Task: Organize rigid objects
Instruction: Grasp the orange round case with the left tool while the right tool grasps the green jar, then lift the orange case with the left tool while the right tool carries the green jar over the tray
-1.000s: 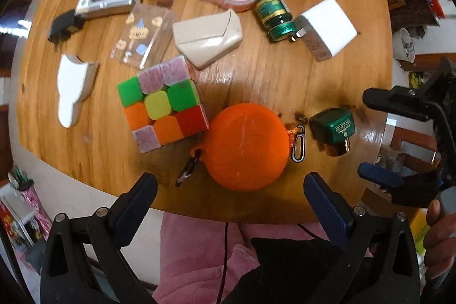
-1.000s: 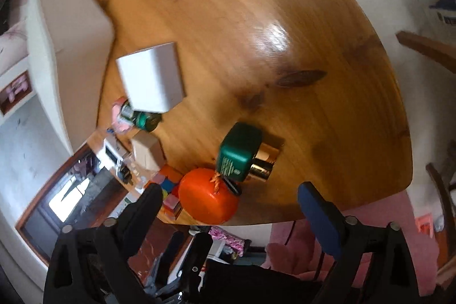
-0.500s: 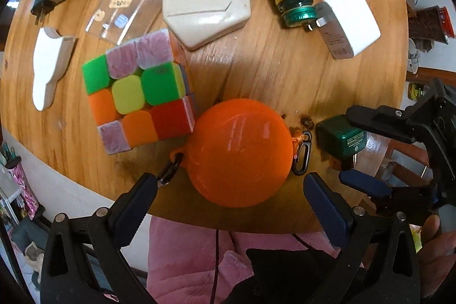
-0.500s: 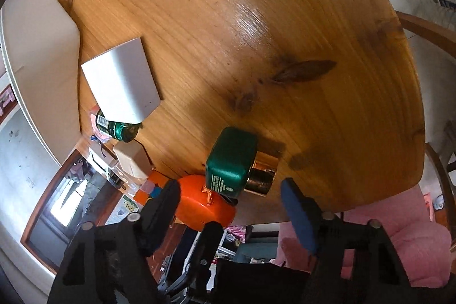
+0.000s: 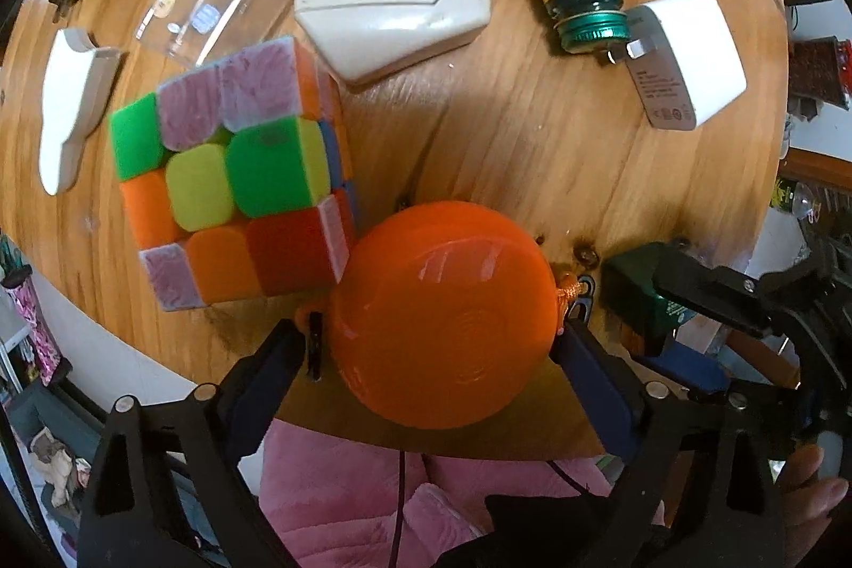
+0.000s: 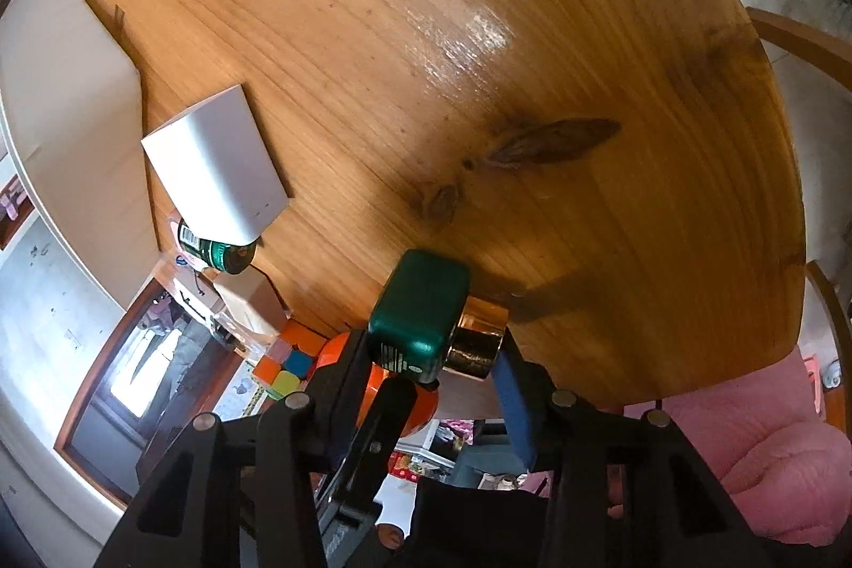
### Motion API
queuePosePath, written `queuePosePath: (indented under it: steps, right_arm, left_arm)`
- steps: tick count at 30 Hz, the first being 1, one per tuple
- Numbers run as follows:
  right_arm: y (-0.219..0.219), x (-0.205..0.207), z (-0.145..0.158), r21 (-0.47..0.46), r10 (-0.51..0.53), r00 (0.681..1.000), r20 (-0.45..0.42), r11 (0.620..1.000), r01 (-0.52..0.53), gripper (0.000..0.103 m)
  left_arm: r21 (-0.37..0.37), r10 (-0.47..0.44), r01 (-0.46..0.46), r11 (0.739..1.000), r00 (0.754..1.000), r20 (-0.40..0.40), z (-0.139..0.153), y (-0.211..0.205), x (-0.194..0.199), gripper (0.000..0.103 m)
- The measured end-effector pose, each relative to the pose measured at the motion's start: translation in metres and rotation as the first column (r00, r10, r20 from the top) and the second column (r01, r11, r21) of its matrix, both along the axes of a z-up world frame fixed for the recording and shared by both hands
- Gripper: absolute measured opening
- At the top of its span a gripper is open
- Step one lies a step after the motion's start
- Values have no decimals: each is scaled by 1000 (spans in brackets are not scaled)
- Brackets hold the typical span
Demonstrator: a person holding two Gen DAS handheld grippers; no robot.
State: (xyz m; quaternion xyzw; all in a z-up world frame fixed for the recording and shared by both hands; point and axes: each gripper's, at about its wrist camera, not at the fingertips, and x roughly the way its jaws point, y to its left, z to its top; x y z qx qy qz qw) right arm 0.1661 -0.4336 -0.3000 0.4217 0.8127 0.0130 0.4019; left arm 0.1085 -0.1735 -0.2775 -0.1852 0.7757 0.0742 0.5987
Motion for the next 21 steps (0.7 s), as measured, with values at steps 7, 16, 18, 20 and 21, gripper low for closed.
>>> queuePosePath:
  steps: [7,16,18,20,21]
  right_arm:
    - [-14,-2,3,23,-1,1000,27,1000,1,45]
    - [-8,-2,17,62,8,996,85,998,-14,45]
    - [-4,-2,19,70,6,996,94,997,-13,45]
    - [-4,-2,21,78,4,994,105,997,-12,45]
    - [-5,-1,23,81,4,994,113,997,-13,45]
  left_arm:
    - [-38,15,-15,999,1000,10,-10,-4,3,90]
    - [-72,42,-40,997,999,18,-23,0,5,86]
    - [-79,48,-46,996,999,20,-26,4,4,85]
    - [-89,54,-52,995,998,18,-32,10,1,85]
    - [-91,55,-53,994,998,18,-32,11,-1,85]
